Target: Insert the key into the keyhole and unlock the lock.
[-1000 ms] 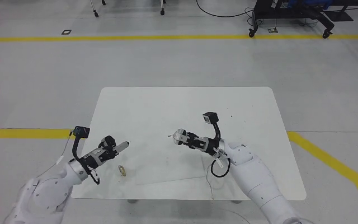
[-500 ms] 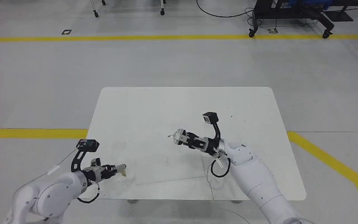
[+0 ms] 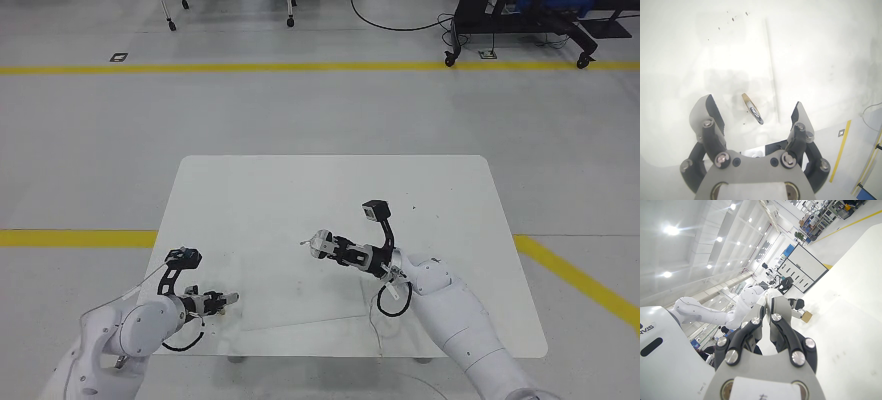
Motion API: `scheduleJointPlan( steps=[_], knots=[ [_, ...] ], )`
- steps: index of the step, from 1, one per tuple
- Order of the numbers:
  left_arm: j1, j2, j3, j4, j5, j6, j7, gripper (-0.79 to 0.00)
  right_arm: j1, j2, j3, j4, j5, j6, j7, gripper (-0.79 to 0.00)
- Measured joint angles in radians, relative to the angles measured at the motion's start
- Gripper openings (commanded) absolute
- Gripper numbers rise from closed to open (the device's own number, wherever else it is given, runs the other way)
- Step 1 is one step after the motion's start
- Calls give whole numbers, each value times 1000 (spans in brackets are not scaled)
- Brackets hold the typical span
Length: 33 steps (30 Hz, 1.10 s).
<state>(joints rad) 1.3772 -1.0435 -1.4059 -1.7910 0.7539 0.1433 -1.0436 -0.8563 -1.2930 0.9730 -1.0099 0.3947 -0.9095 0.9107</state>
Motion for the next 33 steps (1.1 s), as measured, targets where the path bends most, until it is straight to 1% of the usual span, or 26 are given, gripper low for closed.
scheduleJointPlan(
  steps=[7, 8, 9, 10, 11, 12, 19, 26, 27, 30, 31, 33],
  knots=[
    [19, 3, -7, -25, 18, 7, -6, -526, 0, 0, 0, 0, 0, 0, 0, -785],
    [23, 4, -8, -28, 20, 7, -5, -566, 0, 0, 0, 0, 0, 0, 0, -785],
    [27, 4, -10, -31, 21, 8, -4, -588, 0, 0, 0, 0, 0, 0, 0, -785],
    [32, 5, -12, -35, 24, 8, -2, -690, 0, 0, 0, 0, 0, 0, 0, -785],
    [35, 5, -13, -38, 27, 7, -1, -773, 0, 0, 0, 0, 0, 0, 0, -785],
    [39, 6, -14, -40, 30, 6, -1, -785, 0, 0, 0, 0, 0, 0, 0, -785],
    [46, 9, -13, -41, 52, -17, -2, -785, 0, 0, 0, 0, 0, 0, 0, -785],
    [40, 6, -19, -29, 6, -51, 64, -785, 0, 0, 0, 0, 0, 0, 0, -785],
    [35, 4, -28, -25, -21, -55, 83, -785, 0, 0, 0, 0, 0, 0, 0, -785],
    [23, -4, -101, 3, -219, -84, 184, -785, 0, 0, 0, 0, 0, 0, 0, -785],
    [22, -6, -136, 22, -320, -113, 217, -785, 0, 0, 0, 0, 0, 0, 0, -785],
    [15, -7, -179, 55, -446, -160, 237, -785, 0, 0, 0, 0, 0, 0, 0, -785]
  ],
)
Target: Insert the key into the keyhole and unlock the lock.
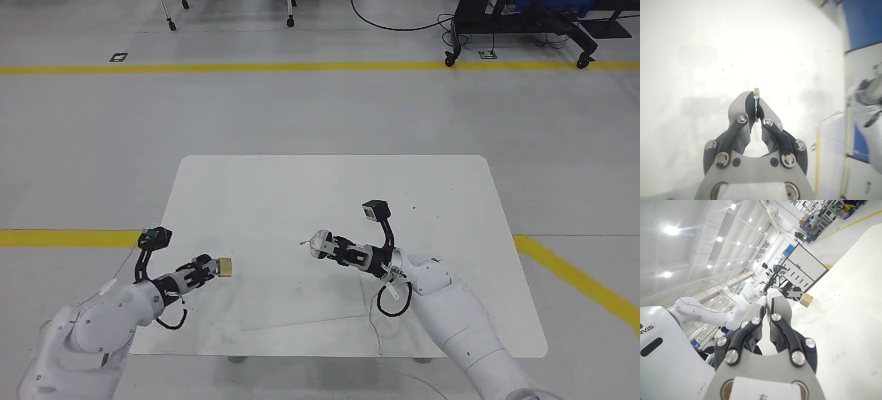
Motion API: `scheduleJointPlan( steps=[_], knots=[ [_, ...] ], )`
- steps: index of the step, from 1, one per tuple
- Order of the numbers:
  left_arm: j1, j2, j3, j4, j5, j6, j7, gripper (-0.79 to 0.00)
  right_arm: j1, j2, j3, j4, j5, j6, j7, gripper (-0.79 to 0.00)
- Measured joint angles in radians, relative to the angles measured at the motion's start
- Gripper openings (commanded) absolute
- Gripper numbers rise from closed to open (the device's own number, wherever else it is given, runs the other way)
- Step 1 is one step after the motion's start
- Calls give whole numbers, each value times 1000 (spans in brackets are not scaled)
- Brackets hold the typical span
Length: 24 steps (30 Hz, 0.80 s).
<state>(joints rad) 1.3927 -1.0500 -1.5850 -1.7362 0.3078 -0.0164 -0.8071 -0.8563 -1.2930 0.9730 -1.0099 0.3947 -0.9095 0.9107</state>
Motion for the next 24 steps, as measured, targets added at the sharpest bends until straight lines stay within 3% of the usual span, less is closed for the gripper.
scheduleJointPlan(
  steps=[5, 14, 15, 20, 24],
  knots=[
    [-32, -3, -20, 71, -218, -65, -31, -785, 0, 0, 0, 0, 0, 0, 0, -785],
    [-27, -2, -17, 64, -210, -65, -23, -785, 0, 0, 0, 0, 0, 0, 0, -785],
    [-15, -1, -11, 48, -186, -61, 1, -785, 0, 0, 0, 0, 0, 0, 0, -785],
    [83, -16, 85, -108, 180, 62, 338, -785, -6, -5, -7, -23, -32, 42, -55, -785],
    [99, -27, 104, -139, 195, 61, 429, -785, 3, -19, -24, -34, -120, 90, -191, -785]
  ],
)
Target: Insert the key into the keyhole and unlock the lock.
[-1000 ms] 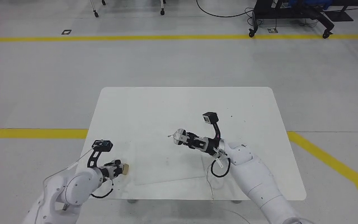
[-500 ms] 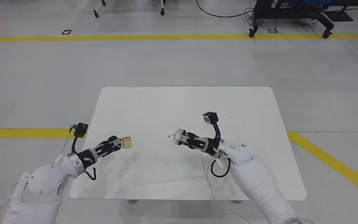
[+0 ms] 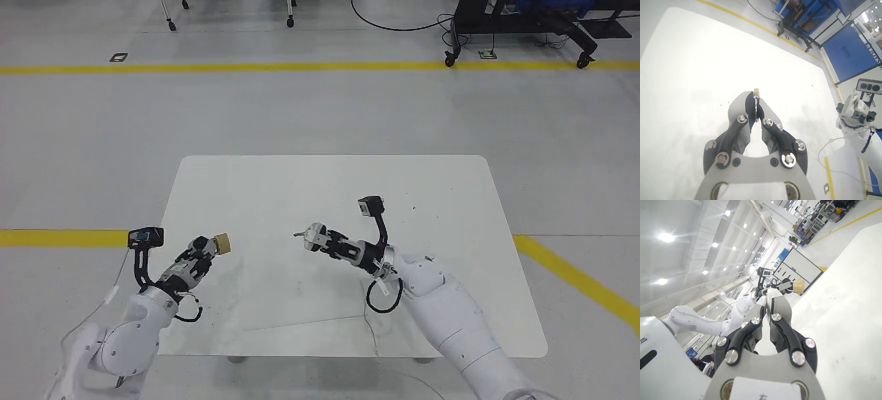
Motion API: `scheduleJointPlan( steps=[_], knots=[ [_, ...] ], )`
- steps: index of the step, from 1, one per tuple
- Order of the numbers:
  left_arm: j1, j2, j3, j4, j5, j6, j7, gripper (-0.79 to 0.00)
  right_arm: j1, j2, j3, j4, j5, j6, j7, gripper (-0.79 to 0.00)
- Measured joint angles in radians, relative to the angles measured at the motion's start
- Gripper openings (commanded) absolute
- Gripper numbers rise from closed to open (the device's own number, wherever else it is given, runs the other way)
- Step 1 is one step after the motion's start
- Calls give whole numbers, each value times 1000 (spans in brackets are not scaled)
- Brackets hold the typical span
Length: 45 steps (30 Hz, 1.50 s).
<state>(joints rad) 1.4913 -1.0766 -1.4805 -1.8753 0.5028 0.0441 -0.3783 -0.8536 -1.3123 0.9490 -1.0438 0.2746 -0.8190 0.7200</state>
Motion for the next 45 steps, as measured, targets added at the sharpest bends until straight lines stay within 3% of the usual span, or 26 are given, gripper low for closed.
scheduleJointPlan(
  steps=[3, 7, 15, 19, 21, 24, 27, 34, 39, 45],
  knots=[
    [-5, -7, -5, 14, -193, -37, -14, -785, 7, -12, -13, 5, 13, 6, -56, -785],
    [-51, -7, 2, 71, -407, -41, -144, -785, 26, -24, -11, 38, 95, -5, -76, -785],
    [-47, -6, 0, 66, -343, -42, -128, -785, 27, -25, -6, 44, 134, -7, -64, -785],
    [6, -14, 42, 34, -180, -53, 25, -785, 26, -25, -6, 43, 133, -6, -65, -785],
    [-14, -17, 32, 55, -181, -59, 14, -785, 17, -25, -1, 26, 119, 2, -88, -785],
    [-89, -21, 13, 122, -359, -48, -140, -785, -3, -24, 27, -4, 126, 3, -156, -785],
    [-183, -28, 32, 208, -677, -3, -314, -785, -30, -18, 72, -32, 220, -6, -164, -785],
    [-452, -62, 193, 467, -1106, 181, -585, -785, -82, 5, 183, -76, 444, 19, -57, -785],
    [-600, -86, 292, 615, -1182, 249, -658, -785, -108, 12, 243, -97, 554, 6, 4, -785],
    [-597, -86, 292, 615, -1180, 249, -657, -785, -116, 12, 252, -105, 587, -2, 17, -785]
  ],
)
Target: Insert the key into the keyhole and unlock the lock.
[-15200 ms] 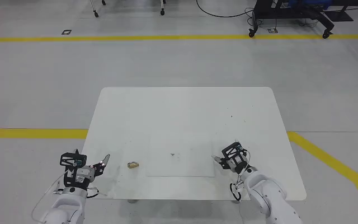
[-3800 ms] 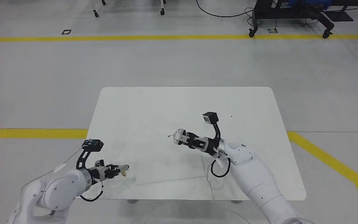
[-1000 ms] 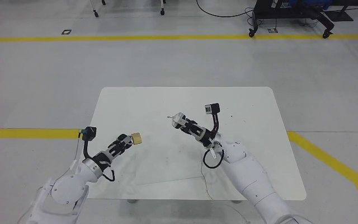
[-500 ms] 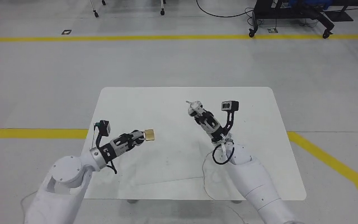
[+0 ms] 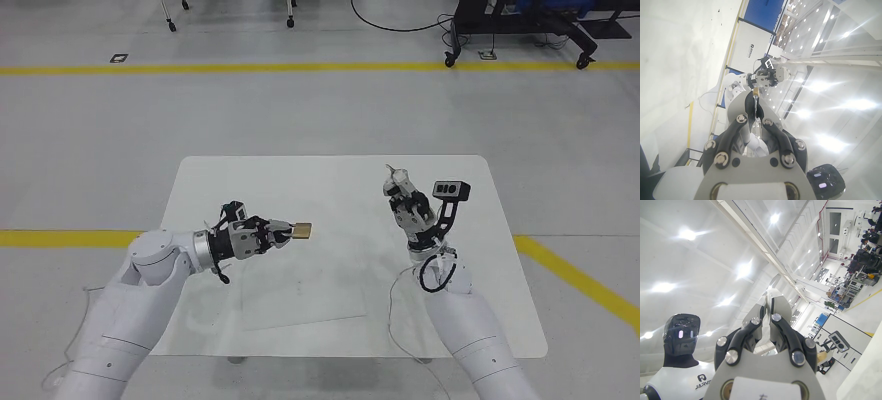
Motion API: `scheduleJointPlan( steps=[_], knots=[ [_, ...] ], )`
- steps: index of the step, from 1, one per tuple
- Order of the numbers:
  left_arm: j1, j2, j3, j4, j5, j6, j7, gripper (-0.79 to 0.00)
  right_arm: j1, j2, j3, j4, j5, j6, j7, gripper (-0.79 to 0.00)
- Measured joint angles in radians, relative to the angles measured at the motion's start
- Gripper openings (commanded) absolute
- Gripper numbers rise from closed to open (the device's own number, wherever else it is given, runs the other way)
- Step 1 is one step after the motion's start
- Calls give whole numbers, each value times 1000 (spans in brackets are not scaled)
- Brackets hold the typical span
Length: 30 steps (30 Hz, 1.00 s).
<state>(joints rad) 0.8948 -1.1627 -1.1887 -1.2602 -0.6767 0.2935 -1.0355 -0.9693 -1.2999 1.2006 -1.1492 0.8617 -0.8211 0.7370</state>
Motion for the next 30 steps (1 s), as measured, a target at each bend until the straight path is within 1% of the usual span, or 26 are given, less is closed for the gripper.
scheduleJointPlan(
  steps=[2, 3, 6, 7, 8, 10, 13, 15, 17, 19, 20, 22, 25, 27, 30],
  knots=[
    [13, 3, -7, -10, 16, -16, 16, -785, 0, 0, 0, 0, 0, 0, 0, -785],
    [32, 5, -15, -27, 43, -44, 46, -785, 0, 0, 0, 0, 0, 0, 0, -785],
    [115, 16, -69, -99, 128, -182, 206, -785, -4, -1, -3, -7, -8, 15, -13, -785],
    [146, 19, -92, -128, 139, -231, 255, -785, -4, -2, -8, -16, -25, 43, -38, -785],
    [167, 21, -107, -150, 140, -261, 278, -785, 0, -4, -15, -19, -44, 69, -62, -785],
    [206, 25, -135, -197, 131, -320, 286, -785, 19, -12, -36, -17, -96, 122, -130, -785],
    [245, 29, -169, -247, 69, -363, 225, -785, 53, -28, -77, -4, -138, 175, -217, -785],
    [265, 33, -195, -280, 82, -407, 227, -785, 72, -38, -100, 12, -157, 193, -262, -785],
    [300, 36, -213, -340, 187, -492, 302, -785, 89, -49, -127, 27, -172, 213, -296, -785],
    [344, 36, -210, -405, 315, -564, 394, -785, 103, -59, -146, 42, -176, 232, -319, -785],
    [359, 36, -205, -428, 368, -585, 431, -785, 109, -63, -152, 49, -177, 242, -326, -785],
    [384, 33, -188, -466, 477, -608, 510, -785, 124, -71, -165, 67, -180, 262, -341, -785],
    [400, 28, -162, -490, 579, -621, 593, -785, 144, -81, -175, 92, -179, 283, -355, -785],
    [406, 25, -154, -492, 601, -624, 629, -785, 152, -84, -175, 106, -181, 290, -364, -785],
    [409, 25, -151, -489, 601, -609, 635, -785, 154, -85, -174, 109, -182, 292, -366, -785]
  ],
)
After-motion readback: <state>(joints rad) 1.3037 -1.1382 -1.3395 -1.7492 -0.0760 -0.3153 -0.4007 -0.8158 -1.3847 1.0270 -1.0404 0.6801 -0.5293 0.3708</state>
